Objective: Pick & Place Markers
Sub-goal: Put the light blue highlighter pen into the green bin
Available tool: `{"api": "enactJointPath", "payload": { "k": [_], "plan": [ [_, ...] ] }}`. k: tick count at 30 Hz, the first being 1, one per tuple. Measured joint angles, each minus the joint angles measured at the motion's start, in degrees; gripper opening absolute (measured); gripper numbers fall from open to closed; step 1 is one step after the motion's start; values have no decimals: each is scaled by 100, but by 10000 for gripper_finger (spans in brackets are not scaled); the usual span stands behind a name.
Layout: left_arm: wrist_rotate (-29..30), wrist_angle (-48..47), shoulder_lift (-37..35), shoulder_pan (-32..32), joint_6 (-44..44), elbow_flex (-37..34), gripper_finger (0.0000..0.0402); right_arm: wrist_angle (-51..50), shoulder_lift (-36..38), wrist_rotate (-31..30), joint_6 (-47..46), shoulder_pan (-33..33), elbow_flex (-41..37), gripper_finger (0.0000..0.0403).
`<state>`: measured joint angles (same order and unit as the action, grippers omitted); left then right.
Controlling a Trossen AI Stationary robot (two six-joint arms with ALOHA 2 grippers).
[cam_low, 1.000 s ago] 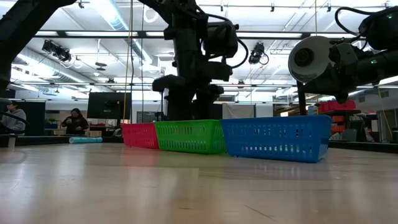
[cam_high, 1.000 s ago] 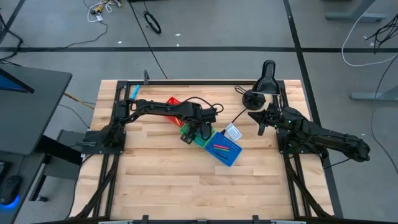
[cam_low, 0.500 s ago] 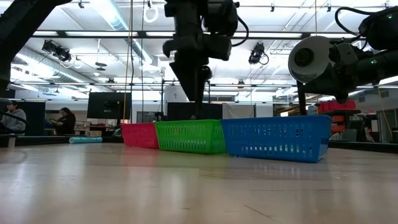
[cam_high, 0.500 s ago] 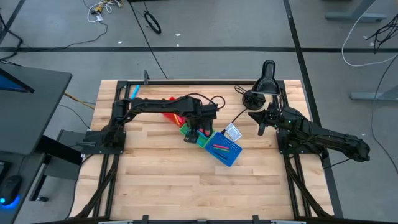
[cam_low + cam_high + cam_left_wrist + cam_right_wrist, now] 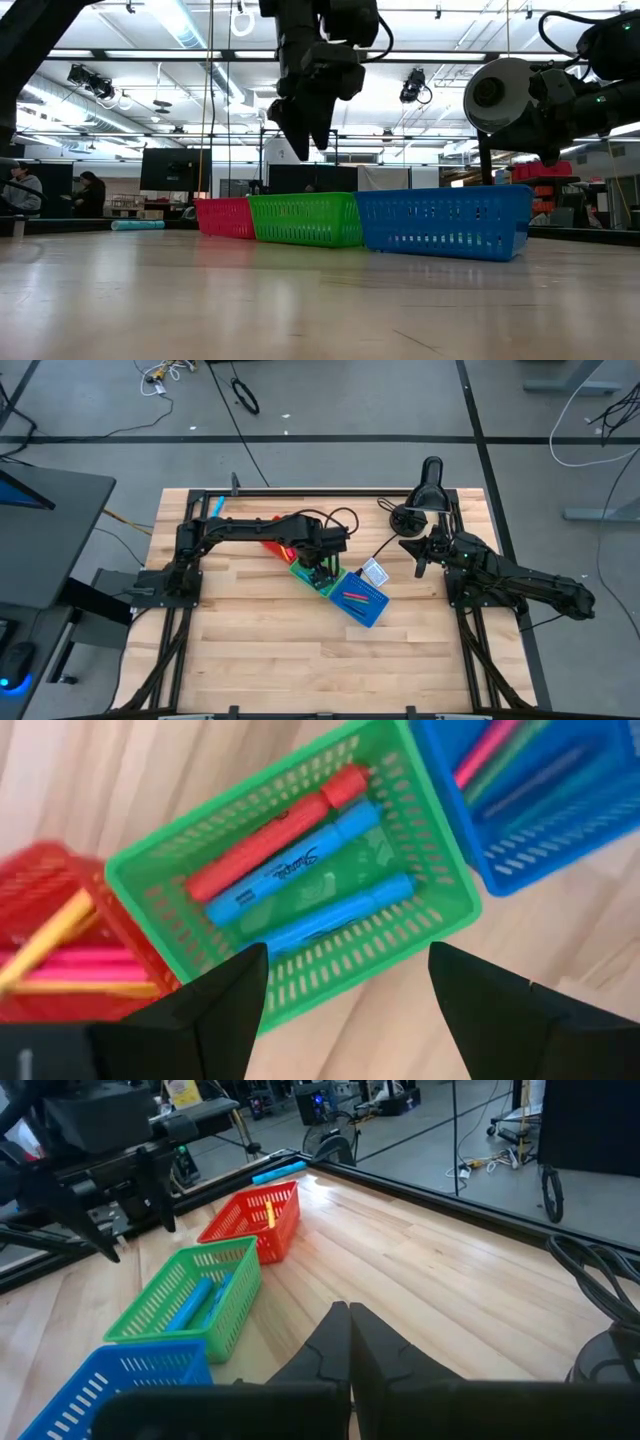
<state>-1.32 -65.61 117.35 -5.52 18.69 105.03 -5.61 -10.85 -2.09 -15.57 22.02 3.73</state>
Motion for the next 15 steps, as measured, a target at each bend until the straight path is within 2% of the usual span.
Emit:
{"api": "enactJointPath", "payload": {
  "k": [3, 15],
  "plan": [
    [7, -64, -16, -9, 272, 0, 284, 0, 1, 0, 0, 0, 1, 0],
    [335, -933, -440, -579, 124, -52, 284, 0, 2, 0, 0, 0, 0, 0]
  ]
}}
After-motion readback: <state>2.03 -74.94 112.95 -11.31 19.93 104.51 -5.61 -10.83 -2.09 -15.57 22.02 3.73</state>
